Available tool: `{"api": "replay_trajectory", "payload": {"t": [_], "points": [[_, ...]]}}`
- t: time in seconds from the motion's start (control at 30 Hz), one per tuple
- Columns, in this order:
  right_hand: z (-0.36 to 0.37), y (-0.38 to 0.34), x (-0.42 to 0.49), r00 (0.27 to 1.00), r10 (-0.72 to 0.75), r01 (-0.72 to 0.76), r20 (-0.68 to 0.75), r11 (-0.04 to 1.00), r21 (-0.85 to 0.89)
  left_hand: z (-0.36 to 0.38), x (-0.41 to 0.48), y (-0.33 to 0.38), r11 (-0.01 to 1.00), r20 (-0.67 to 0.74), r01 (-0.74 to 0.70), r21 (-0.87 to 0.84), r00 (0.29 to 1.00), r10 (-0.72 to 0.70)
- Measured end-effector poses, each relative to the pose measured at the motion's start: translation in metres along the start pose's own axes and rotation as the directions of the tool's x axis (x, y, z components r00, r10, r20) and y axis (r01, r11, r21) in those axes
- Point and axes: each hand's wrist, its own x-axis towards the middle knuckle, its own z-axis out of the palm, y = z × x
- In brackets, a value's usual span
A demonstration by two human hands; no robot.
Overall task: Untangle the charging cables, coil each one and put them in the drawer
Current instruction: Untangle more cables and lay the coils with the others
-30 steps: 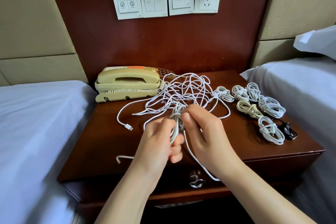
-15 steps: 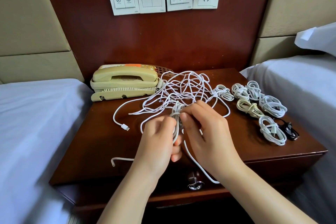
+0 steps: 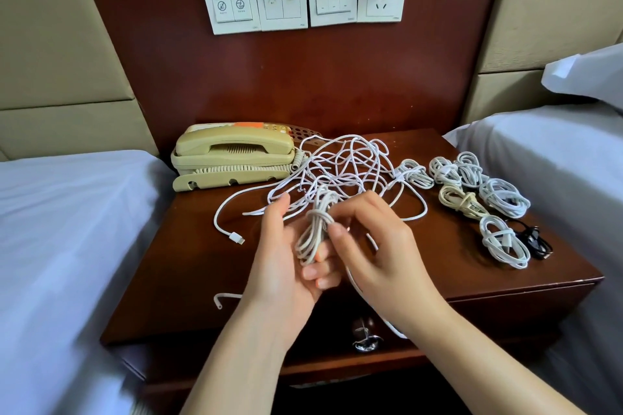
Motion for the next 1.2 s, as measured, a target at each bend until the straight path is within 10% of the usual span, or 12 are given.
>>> {"api": "replay_trajectory", "payload": {"t": [0.93,1.2], "points": [[-0.001,0.001,-0.004,0.999,-0.047,0.048,0.015,0.997,-0.064,0.008,0.003,-0.015,1.0,-0.156,0.024,-0.003,0.987,-0.024],[-0.006,0.0,-0.005,0.993,0.12,-0.116,0.005,0.954,0.276,0.012,0.009,-0.013,0.953,-0.147,-0.156,0.258,0.969,0.199]]}}
